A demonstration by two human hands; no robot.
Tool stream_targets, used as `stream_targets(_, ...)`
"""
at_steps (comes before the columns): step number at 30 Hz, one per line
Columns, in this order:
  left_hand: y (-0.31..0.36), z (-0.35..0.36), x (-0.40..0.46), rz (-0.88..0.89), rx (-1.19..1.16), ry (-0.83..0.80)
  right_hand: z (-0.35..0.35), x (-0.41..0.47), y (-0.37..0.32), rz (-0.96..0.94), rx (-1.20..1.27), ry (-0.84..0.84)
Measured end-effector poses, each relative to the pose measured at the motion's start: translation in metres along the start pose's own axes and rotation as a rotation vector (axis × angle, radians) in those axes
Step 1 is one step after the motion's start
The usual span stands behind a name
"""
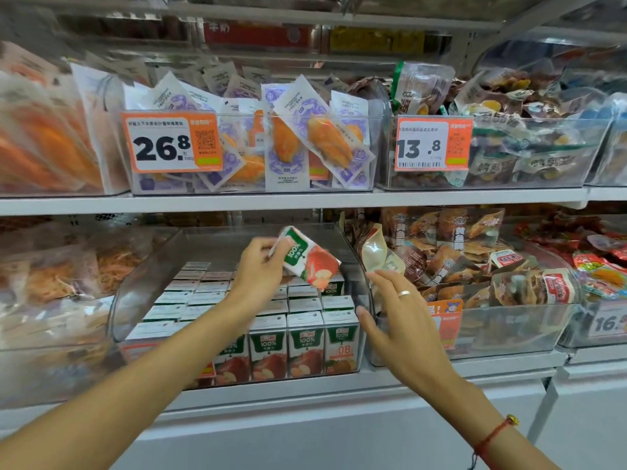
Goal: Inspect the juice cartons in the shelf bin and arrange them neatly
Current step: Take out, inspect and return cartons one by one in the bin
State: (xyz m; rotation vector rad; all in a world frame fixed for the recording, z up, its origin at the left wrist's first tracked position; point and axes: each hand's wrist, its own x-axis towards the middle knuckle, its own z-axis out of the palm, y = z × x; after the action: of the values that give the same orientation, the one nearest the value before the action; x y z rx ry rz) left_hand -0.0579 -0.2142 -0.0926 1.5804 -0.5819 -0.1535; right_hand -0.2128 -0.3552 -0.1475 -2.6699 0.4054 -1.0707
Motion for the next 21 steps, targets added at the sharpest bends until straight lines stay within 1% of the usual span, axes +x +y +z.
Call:
stream_targets(1,0.002,-0.005,-0.013,-0.13,-0.131,0.003,-0.006,0.002,-0.009,0.013,0.05,0.022)
stream_targets(3,0.003,-0.016,-0.039,-0.302,-0.247,-0.033,-0.017,0.004,-0.03,0.065,0.197,0.007)
stream_targets(4,0.003,-0.021,-0.05,-0.351,-0.273,-0.058,-0.022,0.005,-0.041,0.111,0.309,-0.038)
stream_targets(6,0.003,-0.029,-0.071,-0.408,-0.299,-0.093,-0.026,0.005,-0.062,0.241,0.559,-0.212)
stream_targets(8,0.002,-0.033,-0.087,-0.412,-0.292,-0.104,-0.023,0.002,-0.079,0.346,0.771,-0.411)
stream_targets(10,0.0,-0.035,-0.098,-0.367,-0.285,-0.09,-0.018,-0.006,-0.089,0.39,0.915,-0.512)
stream_targets(12,-0.004,-0.039,-0.104,-0.317,-0.288,-0.056,-0.011,-0.012,-0.094,0.381,0.951,-0.529)
stream_targets(15,-0.016,-0.043,-0.11,-0.311,-0.3,-0.032,-0.002,-0.022,-0.094,0.408,0.974,-0.538)
stream_targets(19,-0.029,-0.05,-0.116,-0.254,-0.359,-0.141,0.006,-0.027,-0.094,0.573,1.047,-0.545)
stream_targets(21,-0.031,-0.054,-0.116,-0.202,-0.367,-0.199,0.007,-0.027,-0.093,0.615,1.08,-0.546)
